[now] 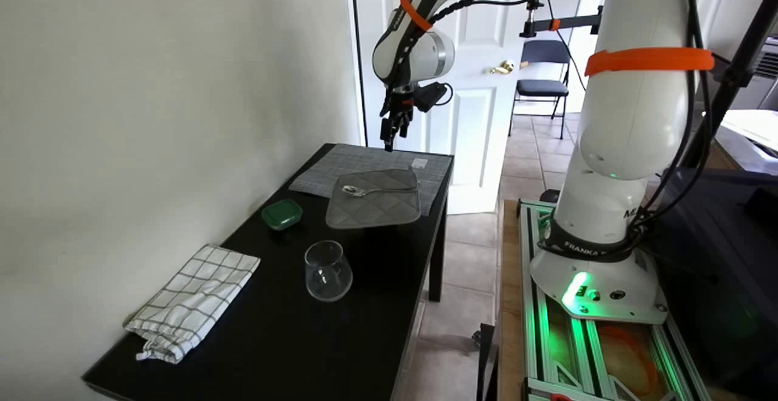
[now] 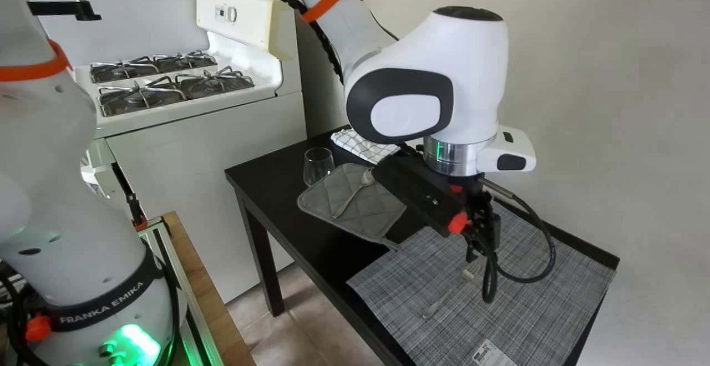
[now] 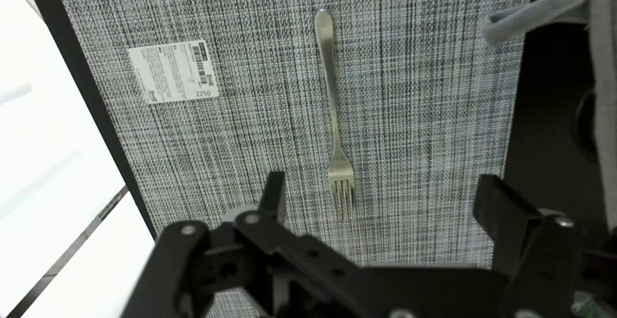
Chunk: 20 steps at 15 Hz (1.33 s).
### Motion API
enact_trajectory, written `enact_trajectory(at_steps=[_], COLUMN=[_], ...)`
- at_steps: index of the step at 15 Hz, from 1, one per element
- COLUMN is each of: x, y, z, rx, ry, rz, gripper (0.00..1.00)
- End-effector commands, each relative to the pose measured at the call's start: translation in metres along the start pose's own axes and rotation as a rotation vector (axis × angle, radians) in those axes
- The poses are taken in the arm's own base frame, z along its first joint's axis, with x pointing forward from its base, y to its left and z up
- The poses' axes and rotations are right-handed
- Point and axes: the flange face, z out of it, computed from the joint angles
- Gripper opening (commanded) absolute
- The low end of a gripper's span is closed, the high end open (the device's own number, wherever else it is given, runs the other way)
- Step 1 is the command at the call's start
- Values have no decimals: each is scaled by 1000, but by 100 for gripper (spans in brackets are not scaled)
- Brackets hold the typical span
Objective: Place the silver spoon and fork on top of the pot holder.
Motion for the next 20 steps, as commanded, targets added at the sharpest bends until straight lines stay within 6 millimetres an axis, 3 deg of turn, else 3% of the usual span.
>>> enact_trajectory(at_steps=[1,8,13,15,16,18,20], x=[11,28,33,34,35,36,37], y=[12,25,28,27,27,25,24], z=[36,81,101,106,108,112,114], rx=[10,25,32,37,42,47,52], ry=[-19,-76,-99,-102,-103,-107,-107], rz=[55,76,74,75,75,73,70], gripper=[100,100,100,82,66,54,35])
